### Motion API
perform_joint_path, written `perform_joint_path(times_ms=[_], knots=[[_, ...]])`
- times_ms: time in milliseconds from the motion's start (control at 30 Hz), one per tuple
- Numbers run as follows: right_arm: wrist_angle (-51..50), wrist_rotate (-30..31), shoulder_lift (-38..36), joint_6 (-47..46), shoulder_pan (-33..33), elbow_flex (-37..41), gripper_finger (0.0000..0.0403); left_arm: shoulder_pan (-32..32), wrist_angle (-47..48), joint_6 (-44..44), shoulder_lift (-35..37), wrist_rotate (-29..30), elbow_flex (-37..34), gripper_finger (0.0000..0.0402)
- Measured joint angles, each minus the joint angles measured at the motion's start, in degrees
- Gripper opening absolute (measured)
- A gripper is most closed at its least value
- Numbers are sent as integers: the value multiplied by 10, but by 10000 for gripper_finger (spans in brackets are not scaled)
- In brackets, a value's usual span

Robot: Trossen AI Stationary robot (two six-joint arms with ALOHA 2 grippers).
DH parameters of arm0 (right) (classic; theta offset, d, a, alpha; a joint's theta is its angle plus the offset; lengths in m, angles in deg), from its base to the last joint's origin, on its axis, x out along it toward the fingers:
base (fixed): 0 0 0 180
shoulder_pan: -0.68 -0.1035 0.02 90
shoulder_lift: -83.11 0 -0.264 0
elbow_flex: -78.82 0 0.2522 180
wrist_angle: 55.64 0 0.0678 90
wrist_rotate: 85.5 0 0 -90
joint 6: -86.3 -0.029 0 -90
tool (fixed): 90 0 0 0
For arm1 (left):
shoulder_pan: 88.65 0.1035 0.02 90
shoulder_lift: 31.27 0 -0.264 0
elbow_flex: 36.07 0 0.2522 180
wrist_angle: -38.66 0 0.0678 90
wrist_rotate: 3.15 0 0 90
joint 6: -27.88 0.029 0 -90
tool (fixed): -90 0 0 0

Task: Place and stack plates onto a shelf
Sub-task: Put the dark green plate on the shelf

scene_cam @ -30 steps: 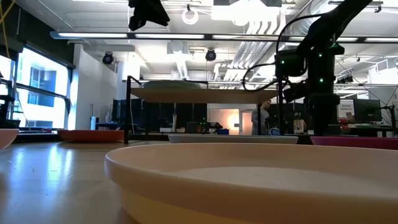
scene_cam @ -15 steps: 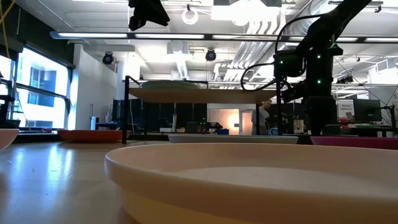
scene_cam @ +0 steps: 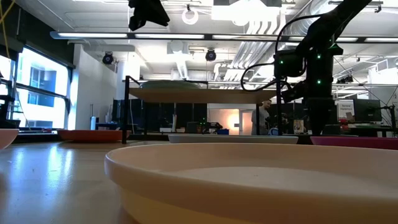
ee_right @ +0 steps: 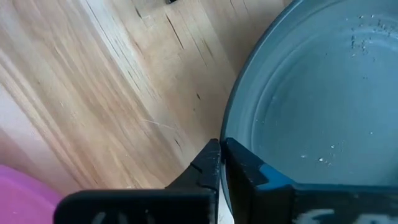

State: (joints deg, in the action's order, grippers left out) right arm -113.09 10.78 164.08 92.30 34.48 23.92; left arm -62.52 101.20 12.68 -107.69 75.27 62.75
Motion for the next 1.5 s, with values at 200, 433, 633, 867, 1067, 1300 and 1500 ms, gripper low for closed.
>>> perform_joint_path(times_ms=[200,433,633,867,1067,1300,1500], knots=[[-24,-6,-15,-14,1,1,0,0,0,0,0,0,0,49],[-76,-26,-70,-26,1,-11,0,0,0,0,0,0,0,49],[-72,-35,-109,-41,0,-11,0,0,0,0,0,0,0,49],[-71,-55,-156,-59,0,-12,0,0,0,0,0,0,0,49],[-72,-59,-187,-71,0,-12,0,0,0,0,0,0,0,49],[-127,-68,-193,-86,0,-29,0,0,0,0,0,0,0,49],[-154,-69,-193,-51,-1,-31,0,0,0,0,0,0,0,49]])
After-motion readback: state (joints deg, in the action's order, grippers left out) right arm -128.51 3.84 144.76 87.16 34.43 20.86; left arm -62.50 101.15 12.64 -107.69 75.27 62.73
